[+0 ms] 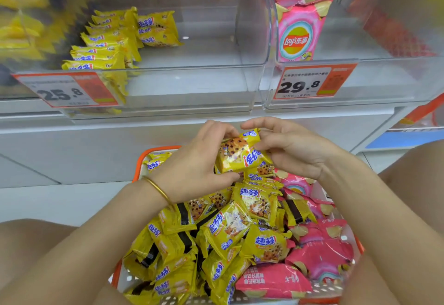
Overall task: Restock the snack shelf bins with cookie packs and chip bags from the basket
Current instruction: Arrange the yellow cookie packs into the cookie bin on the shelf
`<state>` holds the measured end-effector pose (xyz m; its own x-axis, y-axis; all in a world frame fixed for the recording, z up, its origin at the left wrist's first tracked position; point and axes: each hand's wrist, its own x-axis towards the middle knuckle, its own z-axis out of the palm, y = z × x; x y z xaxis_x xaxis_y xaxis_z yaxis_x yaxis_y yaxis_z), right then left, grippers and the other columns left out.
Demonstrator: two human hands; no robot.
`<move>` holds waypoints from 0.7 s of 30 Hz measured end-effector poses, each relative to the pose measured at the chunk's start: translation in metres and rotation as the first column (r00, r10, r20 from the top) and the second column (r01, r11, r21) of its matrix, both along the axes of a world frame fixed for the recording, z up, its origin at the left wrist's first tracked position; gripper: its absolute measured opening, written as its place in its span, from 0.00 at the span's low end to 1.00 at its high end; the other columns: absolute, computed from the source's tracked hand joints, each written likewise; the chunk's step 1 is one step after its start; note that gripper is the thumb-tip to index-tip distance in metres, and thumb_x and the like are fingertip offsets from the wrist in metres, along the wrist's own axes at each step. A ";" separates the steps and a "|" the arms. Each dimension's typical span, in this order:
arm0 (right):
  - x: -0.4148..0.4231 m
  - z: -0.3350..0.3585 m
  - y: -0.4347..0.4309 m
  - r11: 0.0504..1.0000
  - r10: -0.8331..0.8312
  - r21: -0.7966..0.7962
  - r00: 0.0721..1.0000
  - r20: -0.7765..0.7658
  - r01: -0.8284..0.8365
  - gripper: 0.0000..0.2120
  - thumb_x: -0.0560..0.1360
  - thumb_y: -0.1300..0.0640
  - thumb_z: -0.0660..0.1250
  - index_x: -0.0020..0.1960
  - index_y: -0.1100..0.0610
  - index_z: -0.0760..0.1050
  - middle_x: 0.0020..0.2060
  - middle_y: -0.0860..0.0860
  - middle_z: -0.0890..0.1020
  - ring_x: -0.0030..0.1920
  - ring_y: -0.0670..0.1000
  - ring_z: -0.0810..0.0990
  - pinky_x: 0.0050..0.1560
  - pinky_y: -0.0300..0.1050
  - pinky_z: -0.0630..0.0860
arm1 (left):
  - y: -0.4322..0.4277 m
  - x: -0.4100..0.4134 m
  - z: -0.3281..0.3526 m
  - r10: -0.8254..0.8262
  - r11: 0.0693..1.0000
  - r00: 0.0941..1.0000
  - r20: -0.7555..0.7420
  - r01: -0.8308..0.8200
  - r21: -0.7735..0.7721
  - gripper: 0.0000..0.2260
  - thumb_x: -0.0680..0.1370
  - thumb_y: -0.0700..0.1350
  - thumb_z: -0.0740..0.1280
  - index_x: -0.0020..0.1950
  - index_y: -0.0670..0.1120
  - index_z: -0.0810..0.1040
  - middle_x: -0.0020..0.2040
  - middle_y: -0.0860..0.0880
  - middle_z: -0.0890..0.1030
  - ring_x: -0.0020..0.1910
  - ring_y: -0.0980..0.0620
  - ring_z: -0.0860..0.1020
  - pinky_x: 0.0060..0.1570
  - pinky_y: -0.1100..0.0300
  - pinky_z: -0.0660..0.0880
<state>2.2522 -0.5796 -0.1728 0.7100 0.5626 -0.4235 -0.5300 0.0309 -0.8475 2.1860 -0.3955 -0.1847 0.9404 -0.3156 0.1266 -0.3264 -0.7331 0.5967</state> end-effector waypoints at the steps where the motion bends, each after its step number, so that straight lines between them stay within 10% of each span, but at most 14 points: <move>1: 0.000 0.001 0.001 0.999 -0.030 0.020 0.999 -0.028 0.031 0.16 0.74 0.72 0.60 0.60 0.65 0.71 0.41 0.60 0.77 0.41 0.53 0.76 0.42 0.43 0.78 | 0.002 0.001 0.001 0.023 0.999 1.000 0.014 -0.023 -0.030 0.27 0.68 0.47 0.74 0.59 0.55 0.62 0.56 0.56 0.66 0.53 0.67 0.66 0.53 0.75 0.64; 4: -0.009 0.006 0.002 0.999 -0.029 0.037 0.997 -0.067 0.031 0.24 0.71 0.57 0.65 0.64 0.67 0.70 0.56 0.64 0.79 0.53 0.61 0.80 0.55 0.54 0.78 | 0.006 0.003 0.004 0.123 0.989 0.990 0.073 -0.116 -0.092 0.25 0.68 0.47 0.73 0.59 0.54 0.64 0.54 0.56 0.67 0.51 0.70 0.66 0.51 0.78 0.64; 8: -0.032 0.020 0.024 0.984 -0.173 0.057 0.974 0.147 0.166 0.19 0.68 0.60 0.71 0.57 0.62 0.73 0.48 0.59 0.82 0.46 0.56 0.83 0.49 0.52 0.81 | 0.005 0.003 0.016 0.152 0.987 0.954 0.257 -0.133 -0.090 0.26 0.68 0.54 0.69 0.61 0.45 0.68 0.53 0.53 0.69 0.51 0.62 0.68 0.53 0.73 0.66; 15: 0.015 0.109 0.082 0.937 -0.286 0.073 0.631 0.721 0.342 0.14 0.65 0.64 0.72 0.44 0.51 0.70 0.39 0.50 0.79 0.40 0.51 0.80 0.38 0.47 0.80 | 0.062 0.025 0.076 0.352 0.935 0.791 0.501 -0.279 -0.217 0.21 0.75 0.54 0.62 0.62 0.41 0.71 0.55 0.49 0.72 0.55 0.48 0.73 0.56 0.55 0.70; 21: 0.120 0.103 0.173 0.707 0.464 -0.557 0.309 0.830 0.435 0.16 0.69 0.54 0.70 0.54 0.58 0.73 0.46 0.52 0.78 0.50 0.54 0.76 0.49 0.45 0.72 | 0.116 0.060 0.080 0.473 0.725 0.720 0.507 -0.645 0.240 0.25 0.72 0.59 0.48 0.45 0.46 0.79 0.46 0.43 0.81 0.49 0.38 0.75 0.45 0.48 0.72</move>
<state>2.3717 -0.4062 -0.0702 0.8223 0.5014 0.2690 0.5664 -0.6764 -0.4707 2.2459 -0.2794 -0.1043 0.8490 0.1528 0.5059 0.0864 -0.9845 0.1524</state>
